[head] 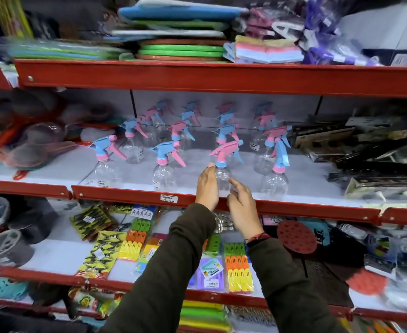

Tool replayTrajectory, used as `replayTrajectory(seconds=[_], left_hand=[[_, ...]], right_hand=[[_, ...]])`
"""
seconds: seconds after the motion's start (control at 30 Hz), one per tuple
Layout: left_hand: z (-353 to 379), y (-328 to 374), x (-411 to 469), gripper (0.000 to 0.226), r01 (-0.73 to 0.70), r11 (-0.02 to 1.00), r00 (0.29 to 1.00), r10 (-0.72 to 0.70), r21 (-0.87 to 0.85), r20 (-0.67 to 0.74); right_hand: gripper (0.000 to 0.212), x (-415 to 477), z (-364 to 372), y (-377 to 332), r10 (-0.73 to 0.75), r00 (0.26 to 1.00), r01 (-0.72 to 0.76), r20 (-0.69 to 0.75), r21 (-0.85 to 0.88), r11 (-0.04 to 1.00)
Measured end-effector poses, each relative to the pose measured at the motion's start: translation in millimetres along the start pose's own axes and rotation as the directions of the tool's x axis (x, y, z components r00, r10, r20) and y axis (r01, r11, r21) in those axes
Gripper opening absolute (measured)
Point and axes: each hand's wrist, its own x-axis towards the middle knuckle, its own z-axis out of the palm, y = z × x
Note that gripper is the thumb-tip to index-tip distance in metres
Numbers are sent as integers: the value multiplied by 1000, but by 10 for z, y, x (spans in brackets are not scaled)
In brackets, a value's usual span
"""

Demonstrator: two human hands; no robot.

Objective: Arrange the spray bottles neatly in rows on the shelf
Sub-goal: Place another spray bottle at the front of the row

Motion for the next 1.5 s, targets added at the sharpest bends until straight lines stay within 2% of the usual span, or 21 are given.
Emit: replayTrajectory(seconds=[0.13,0.23,0.57,0.77,0.93,1.03,1.1,1.17,1.23,1.3,1.37,1.5], left_hand=[[-27,-11,-27,57,24,999,999,-26,-31,-37],[-20,-47,-64,53,-6,1000,996,5,-4,-91],[-15,-45,-44,53,-1,1000,1000,1,-7,5],[12,-56,-96,54,-11,1000,1000,11,-27,-6],[40,-104,-188,52,-106,994,986,101,-28,-134],[117,-114,-282,43,-196,980,951,185,-21,-250],[210,-116,-381,37,-263,964,930,246,-27,-273],[353,-127,-465,34,-285,957,935,268,-46,-233],[537,-133,-514,35,-259,962,961,248,-83,-127],[737,-105,-544,39,-203,978,979,203,-43,-7],[908,-61,-546,41,-150,989,985,149,15,82],[1135,-31,-509,43,-70,997,986,63,41,154]], right_hand=[[52,55,-14,-14,6,997,-5,-78,12,1000],[53,125,-11,-54,20,998,-19,-60,22,1000],[54,49,-11,-15,30,999,-29,-37,45,999],[54,21,-23,-17,20,999,-17,-42,59,998],[51,-78,-124,44,-30,994,41,-109,95,995],[49,-161,-264,126,-85,973,113,-216,122,986],[46,-204,-374,181,-111,948,161,-299,147,976],[46,-220,-517,221,-109,917,185,-385,167,968],[47,-183,-674,248,-86,887,184,-453,177,967],[48,-92,-827,279,-39,874,145,-484,185,972],[51,30,-951,286,9,893,73,-450,165,984],[52,253,-1120,249,58,969,-38,-239,88,995]])
